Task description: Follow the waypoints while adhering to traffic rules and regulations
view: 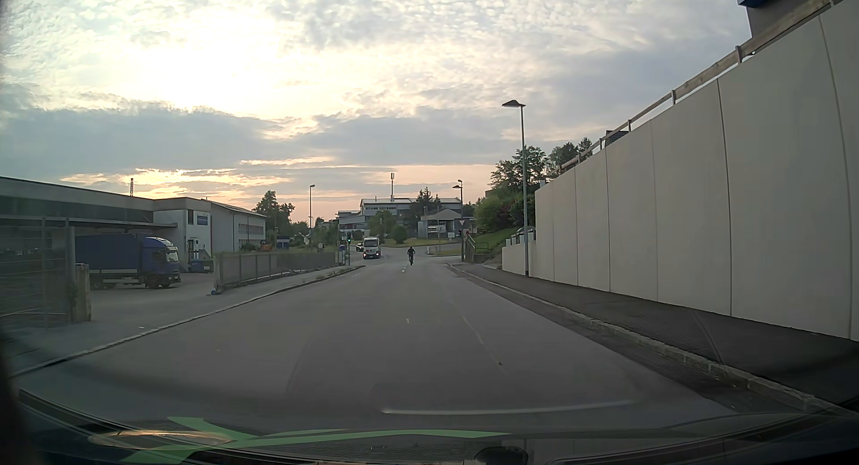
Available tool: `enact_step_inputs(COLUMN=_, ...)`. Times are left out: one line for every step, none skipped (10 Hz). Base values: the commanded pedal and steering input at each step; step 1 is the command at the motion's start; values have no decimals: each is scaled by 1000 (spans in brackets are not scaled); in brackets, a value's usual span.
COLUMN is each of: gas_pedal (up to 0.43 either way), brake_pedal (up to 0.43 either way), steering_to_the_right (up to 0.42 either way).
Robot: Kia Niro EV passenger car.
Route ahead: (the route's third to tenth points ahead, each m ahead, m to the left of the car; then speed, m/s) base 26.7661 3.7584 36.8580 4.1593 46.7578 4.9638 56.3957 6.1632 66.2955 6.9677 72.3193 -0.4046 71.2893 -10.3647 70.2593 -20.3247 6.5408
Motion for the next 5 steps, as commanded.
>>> enact_step_inputs(gas_pedal=59, brake_pedal=0, steering_to_the_right=-1)
enact_step_inputs(gas_pedal=59, brake_pedal=0, steering_to_the_right=-1)
enact_step_inputs(gas_pedal=59, brake_pedal=0, steering_to_the_right=-2)
enact_step_inputs(gas_pedal=59, brake_pedal=0, steering_to_the_right=-4)
enact_step_inputs(gas_pedal=59, brake_pedal=0, steering_to_the_right=-7)
